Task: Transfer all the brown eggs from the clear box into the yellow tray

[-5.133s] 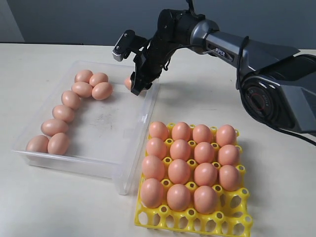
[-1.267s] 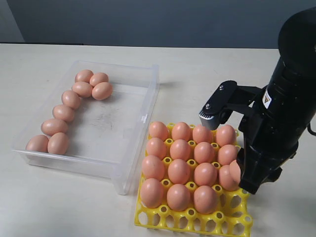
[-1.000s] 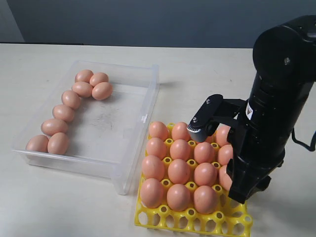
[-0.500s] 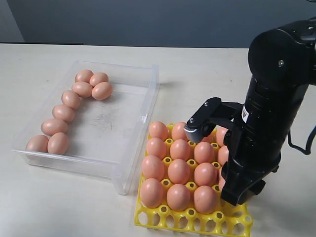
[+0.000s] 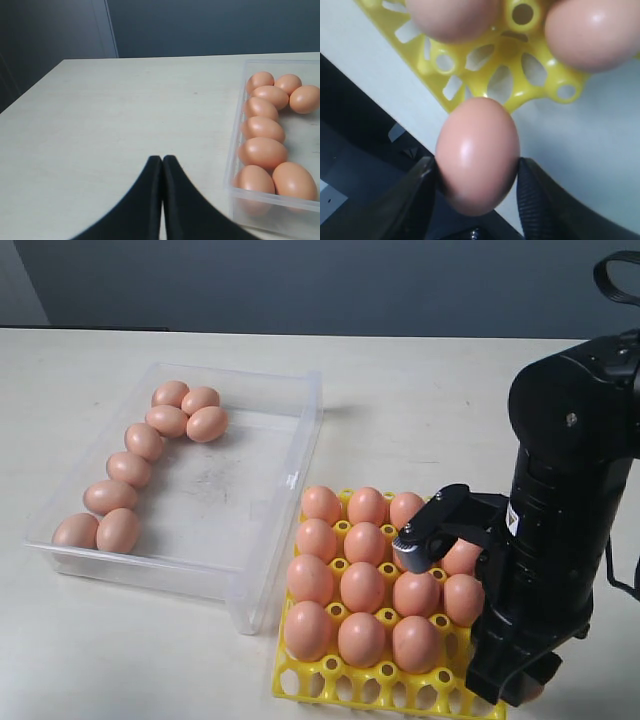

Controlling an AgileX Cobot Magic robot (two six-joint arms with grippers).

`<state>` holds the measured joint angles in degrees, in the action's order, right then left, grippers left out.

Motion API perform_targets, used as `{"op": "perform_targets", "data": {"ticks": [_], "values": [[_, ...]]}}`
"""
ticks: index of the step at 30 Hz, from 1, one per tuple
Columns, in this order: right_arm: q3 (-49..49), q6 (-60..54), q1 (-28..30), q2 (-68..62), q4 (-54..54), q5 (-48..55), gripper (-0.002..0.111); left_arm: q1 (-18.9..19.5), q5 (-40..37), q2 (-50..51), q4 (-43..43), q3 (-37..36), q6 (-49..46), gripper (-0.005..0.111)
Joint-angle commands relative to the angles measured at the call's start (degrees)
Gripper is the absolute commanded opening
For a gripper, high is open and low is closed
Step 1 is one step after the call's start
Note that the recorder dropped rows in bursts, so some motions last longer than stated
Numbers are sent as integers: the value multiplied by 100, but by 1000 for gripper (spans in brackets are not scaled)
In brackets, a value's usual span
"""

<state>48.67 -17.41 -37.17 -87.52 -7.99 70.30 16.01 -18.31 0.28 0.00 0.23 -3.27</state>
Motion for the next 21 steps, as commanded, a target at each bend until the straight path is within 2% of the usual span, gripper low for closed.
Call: {"op": "perform_targets", "data": {"ticks": [1,21], "values": [[-16,5,-16,33,-11,-34,-1,-26,63,-28,0,-23,3,0],[-18,-47,-16,-84,1,-34,-1,-26,63,-28,0,-23,3,0]]}}
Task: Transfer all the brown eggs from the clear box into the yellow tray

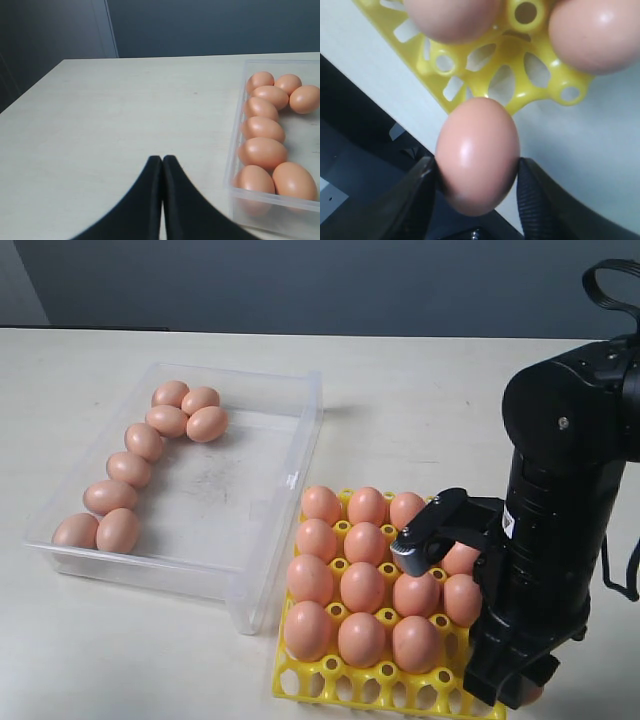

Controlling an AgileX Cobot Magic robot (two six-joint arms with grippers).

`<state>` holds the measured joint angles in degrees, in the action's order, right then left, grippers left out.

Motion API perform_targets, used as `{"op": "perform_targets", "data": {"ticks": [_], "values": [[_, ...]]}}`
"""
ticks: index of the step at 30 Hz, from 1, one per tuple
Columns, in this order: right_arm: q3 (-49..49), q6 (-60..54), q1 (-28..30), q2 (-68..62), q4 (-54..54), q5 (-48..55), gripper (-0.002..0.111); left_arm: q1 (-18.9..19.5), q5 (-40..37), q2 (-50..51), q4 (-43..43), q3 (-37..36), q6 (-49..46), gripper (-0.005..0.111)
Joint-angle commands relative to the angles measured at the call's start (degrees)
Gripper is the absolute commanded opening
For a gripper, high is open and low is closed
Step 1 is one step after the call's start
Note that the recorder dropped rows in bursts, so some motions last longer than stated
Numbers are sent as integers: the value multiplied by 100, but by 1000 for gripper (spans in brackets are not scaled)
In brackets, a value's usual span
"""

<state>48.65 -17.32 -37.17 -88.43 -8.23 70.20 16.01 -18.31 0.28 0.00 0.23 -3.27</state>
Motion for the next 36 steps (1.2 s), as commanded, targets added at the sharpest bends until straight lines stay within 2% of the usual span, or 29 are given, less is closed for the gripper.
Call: {"op": "perform_targets", "data": {"ticks": [1,36], "values": [[-16,-56,-16,8,26,-24,-1,-26,63,-28,0,-23,3,0],[446,-56,-16,-613,-261,-24,-1,-26,63,-28,0,-23,3,0]]}}
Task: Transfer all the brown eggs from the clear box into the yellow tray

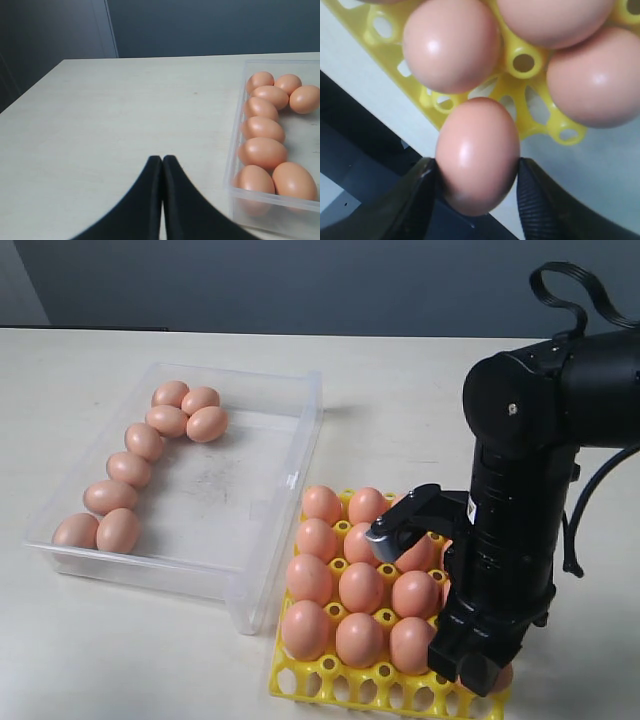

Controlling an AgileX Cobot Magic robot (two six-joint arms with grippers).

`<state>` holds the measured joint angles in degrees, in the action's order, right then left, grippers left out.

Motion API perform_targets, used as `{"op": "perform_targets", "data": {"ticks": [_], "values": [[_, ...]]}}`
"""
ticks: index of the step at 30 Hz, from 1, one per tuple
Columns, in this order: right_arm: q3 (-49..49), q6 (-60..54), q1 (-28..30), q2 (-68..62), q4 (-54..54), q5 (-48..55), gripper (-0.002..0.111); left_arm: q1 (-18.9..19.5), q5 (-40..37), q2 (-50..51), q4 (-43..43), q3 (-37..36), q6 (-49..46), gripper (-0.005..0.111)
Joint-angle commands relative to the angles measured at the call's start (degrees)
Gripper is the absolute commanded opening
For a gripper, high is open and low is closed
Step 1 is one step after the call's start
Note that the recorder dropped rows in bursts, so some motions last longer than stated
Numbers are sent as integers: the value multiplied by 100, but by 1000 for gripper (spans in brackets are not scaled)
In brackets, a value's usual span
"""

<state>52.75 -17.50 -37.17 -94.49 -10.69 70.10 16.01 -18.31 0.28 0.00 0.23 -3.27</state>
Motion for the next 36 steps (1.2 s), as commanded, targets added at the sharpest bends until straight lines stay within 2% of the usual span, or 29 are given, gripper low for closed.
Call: {"op": "perform_targets", "data": {"ticks": [1,2,5,8,18,23,36], "values": [[36,-38,-16,-6,-15,-14,-1,-26,63,-28,0,-23,3,0],[36,-38,-16,-6,-15,-14,1,-26,63,-28,0,-23,3,0],[36,-38,-16,-6,12,-14,23,-26,63,-28,0,-23,3,0],[36,-26,-16,-6,24,-14,32,-26,63,-28,0,-23,3,0],[36,305,-16,-6,341,-14,33,-26,63,-28,0,-23,3,0],[36,313,-16,-6,260,-14,46,-26,63,-28,0,-23,3,0],[36,423,-16,-6,247,-14,47,-26,63,-28,0,-23,3,0]]}}
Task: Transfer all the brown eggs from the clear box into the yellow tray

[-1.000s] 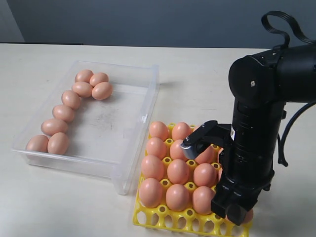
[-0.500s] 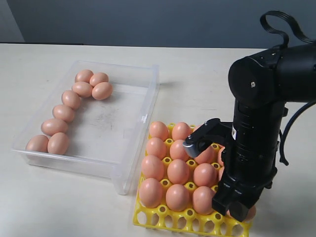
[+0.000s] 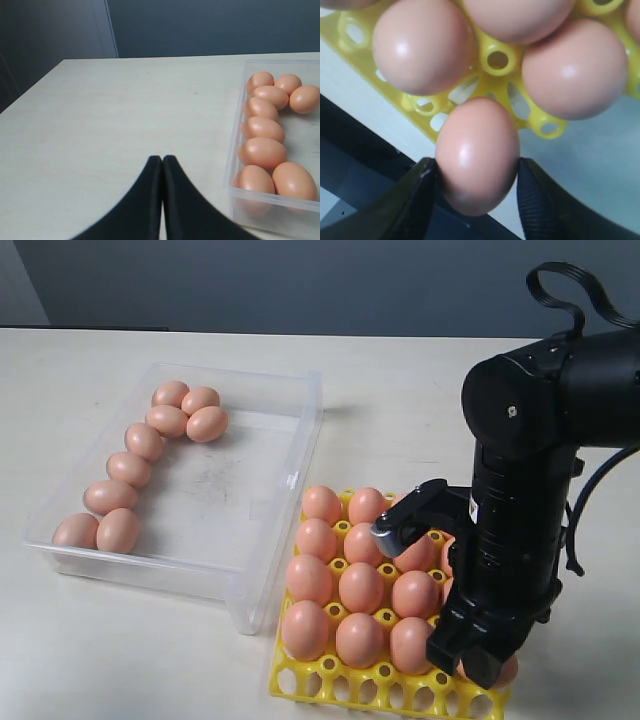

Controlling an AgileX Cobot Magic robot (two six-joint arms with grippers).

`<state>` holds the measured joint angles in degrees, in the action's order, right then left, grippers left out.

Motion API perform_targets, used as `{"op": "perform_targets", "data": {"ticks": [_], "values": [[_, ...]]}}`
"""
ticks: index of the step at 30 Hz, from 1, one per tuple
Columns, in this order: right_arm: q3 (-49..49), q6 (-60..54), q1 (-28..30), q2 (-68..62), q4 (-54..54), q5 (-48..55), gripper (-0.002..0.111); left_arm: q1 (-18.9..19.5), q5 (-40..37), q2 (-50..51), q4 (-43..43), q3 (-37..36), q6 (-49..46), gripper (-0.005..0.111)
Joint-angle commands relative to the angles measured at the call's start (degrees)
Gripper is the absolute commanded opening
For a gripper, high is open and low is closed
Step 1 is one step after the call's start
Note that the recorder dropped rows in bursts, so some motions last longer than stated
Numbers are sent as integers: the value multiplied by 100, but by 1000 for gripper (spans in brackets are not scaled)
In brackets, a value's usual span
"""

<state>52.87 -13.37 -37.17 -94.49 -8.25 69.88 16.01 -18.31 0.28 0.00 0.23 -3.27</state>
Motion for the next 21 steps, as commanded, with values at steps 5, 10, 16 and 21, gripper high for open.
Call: {"op": "perform_targets", "data": {"ticks": [5,10,16,21], "values": [[24,34,-16,-6,2,8,47,-26,63,-28,0,-23,3,0],[24,58,-16,-6,2,8,47,-26,63,-28,0,-23,3,0],[24,57,-16,-6,-84,8,47,-26,63,-28,0,-23,3,0],[24,57,-16,-6,-188,8,47,-26,63,-28,0,-23,3,0]]}}
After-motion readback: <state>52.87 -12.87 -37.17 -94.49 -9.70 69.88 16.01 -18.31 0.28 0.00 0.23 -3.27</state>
